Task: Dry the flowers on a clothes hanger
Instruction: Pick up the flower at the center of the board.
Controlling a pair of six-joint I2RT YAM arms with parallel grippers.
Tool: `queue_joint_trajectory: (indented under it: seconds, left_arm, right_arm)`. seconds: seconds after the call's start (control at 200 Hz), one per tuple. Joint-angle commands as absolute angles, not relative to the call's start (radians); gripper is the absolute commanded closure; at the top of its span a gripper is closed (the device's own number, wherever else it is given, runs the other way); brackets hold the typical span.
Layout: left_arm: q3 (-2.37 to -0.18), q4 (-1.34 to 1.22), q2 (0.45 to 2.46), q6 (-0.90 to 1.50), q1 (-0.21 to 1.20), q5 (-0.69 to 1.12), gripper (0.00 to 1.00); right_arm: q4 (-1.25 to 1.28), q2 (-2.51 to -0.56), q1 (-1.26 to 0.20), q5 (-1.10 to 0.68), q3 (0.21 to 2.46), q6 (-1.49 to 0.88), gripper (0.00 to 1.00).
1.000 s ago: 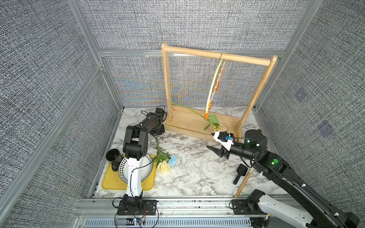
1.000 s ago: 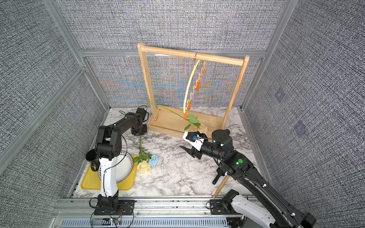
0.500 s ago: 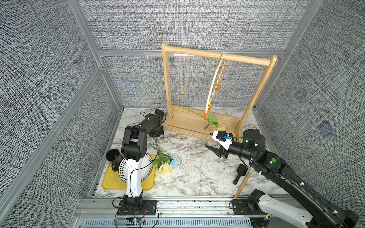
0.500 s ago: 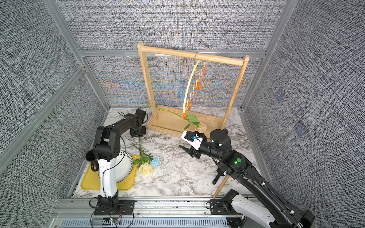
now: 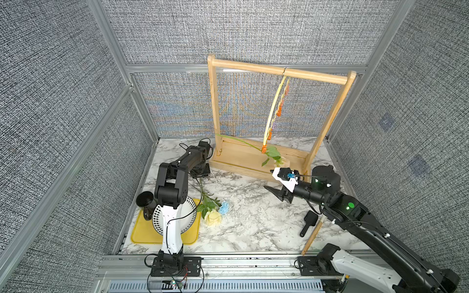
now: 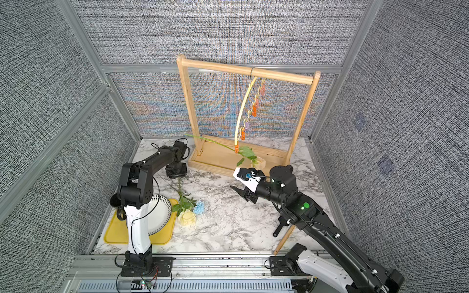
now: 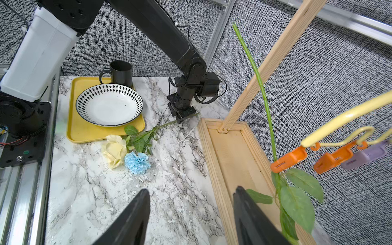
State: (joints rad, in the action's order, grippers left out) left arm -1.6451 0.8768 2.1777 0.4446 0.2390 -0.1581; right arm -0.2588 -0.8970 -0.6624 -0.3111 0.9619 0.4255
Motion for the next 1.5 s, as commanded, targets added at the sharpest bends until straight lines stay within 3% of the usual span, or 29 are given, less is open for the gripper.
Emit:
queue_joint_trajectory:
  seconds: [0.0,0.08,0.38,0.505,0.841,1.181,1.496]
  left_arm:
    - [-1.642,0.916,2.190,0.437,0.238,-0.142,0.60]
    - [-1.638,0.918,2.199,0.433,0.237,-0.139,0.62]
    - [-1.669,0.933,2.211,0.425,0.236,-0.162,0.91]
    - [-1.647,0.916,2.146,0.433,0.236,-0.192,0.97]
    - [-1.572,0.914,1.906,0.478,0.211,-0.041,0.98]
    - [-1.400,0.889,1.633,0.589,0.184,0.082,0.98]
    - [-1.093,0.478,1.301,0.693,0.184,0.221,0.98]
  right_arm:
    - [-0.245,-0.893,-0.666,-0.298,0.970,0.420,0.36]
    - [-0.245,-0.890,-0.665,-0.290,0.965,0.425,0.36]
    - [-0.236,-0.891,-0.665,-0.279,0.962,0.431,0.36]
    - [-0.225,-0.895,-0.662,-0.215,0.945,0.406,0.35]
    - [-0.188,-0.911,-0.530,-0.363,0.949,0.302,0.33]
    - [-0.225,-0.930,-0.481,-0.389,0.961,0.282,0.32]
    - [-0.115,-0.971,-0.227,-0.646,0.977,0.161,0.36]
